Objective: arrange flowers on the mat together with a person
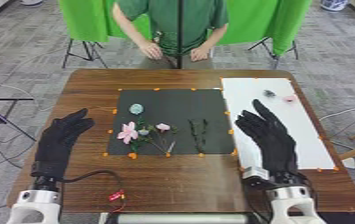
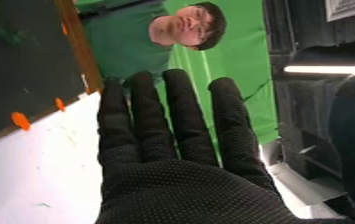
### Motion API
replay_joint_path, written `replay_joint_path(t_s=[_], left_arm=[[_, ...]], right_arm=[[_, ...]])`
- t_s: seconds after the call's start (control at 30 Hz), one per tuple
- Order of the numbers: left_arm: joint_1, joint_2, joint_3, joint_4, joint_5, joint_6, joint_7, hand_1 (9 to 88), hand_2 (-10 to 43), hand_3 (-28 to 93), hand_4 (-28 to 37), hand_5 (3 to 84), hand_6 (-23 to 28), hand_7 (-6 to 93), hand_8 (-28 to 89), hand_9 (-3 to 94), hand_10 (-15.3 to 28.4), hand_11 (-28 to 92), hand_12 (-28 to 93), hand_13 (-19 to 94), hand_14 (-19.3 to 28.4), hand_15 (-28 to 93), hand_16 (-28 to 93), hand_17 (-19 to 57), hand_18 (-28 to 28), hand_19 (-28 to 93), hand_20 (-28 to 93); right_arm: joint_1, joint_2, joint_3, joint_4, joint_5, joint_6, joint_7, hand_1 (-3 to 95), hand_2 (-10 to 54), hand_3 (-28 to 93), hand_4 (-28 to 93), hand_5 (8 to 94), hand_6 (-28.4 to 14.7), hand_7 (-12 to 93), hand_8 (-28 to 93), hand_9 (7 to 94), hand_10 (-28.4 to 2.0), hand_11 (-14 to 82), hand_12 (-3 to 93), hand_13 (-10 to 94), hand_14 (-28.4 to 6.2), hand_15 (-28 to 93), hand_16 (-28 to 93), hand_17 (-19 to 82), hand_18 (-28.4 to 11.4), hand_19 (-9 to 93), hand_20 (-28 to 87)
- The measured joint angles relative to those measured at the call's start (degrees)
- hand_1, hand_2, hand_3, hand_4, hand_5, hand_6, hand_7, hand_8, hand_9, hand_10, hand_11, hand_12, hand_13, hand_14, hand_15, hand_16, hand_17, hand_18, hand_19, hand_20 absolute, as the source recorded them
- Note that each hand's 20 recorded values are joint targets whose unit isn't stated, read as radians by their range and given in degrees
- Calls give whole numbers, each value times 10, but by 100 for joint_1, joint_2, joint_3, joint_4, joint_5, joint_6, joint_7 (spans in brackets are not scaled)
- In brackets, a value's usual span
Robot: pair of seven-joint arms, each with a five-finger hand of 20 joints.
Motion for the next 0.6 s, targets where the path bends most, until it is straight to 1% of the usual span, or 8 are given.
replay_joint_path(t_s=[0.03,0.07,0.17,0.23,0.27,0.37,0.47,0.6], left_arm=[[0,1,0,0,-2,7,0,168,52,619,-283,474,35,134,-55,472,138,197,161,347,180,133,58,15,145,88,173],[1,4,0,-1,-5,16,0,168,52,619,-283,475,35,134,-56,472,138,198,161,347,180,133,59,15,145,88,173],[6,23,-1,-6,-13,47,1,168,52,618,-283,474,35,134,-56,473,138,197,161,347,180,133,58,15,145,88,173],[11,30,-3,-12,-24,71,4,166,52,621,-283,474,34,135,-55,472,138,196,161,347,180,132,58,15,146,88,173],[13,31,-4,-13,-26,76,4,166,52,621,-283,474,35,134,-56,471,138,196,161,347,180,132,58,15,145,87,173],[16,32,-4,-15,-26,80,4,166,51,621,-283,473,33,135,-56,471,137,195,161,347,180,132,59,15,145,86,173],[22,32,-1,-19,-26,89,4,168,52,620,-283,473,33,135,-56,471,135,195,161,346,180,131,59,15,146,87,174],[45,32,0,-38,-26,111,3,168,52,620,-283,473,33,134,-57,470,134,195,162,347,179,129,60,14,146,88,174]], right_arm=[[34,44,44,2,-172,18,-7,170,-92,755,-154,397,-31,113,-79,408,-185,137,240,421,-173,326,236,253,-162,435,392],[80,112,81,2,-412,85,-24,188,-94,745,-155,398,-35,112,-78,409,-195,147,247,432,-177,377,241,264,-166,482,404],[315,476,158,2,-1468,783,-34,242,-95,726,-168,402,-50,102,-70,412,-209,153,244,458,-177,451,213,303,-164,577,404],[553,788,281,-13,-2202,1360,153,293,-95,728,-188,428,-62,103,-71,445,-210,145,225,527,-170,492,200,350,-164,643,403],[698,943,378,-28,-2503,1521,381,314,-95,726,-197,441,-65,102,-71,463,-209,139,218,559,-164,506,197,377,-166,677,408],[1257,1450,573,-14,-3173,1482,1494,369,-95,717,-218,480,-77,96,-73,516,-203,128,196,630,-147,523,197,428,-167,731,404],[1915,2006,432,279,-3826,1258,2465,376,-95,704,-224,482,-80,82,-72,545,-206,120,182,656,-138,520,201,452,-165,744,392],[2699,2545,185,1031,-5050,798,2725,390,-95,689,-230,499,-69,78,-72,602,-200,124,171,718,-120,512,208,512,-152,766,379]])
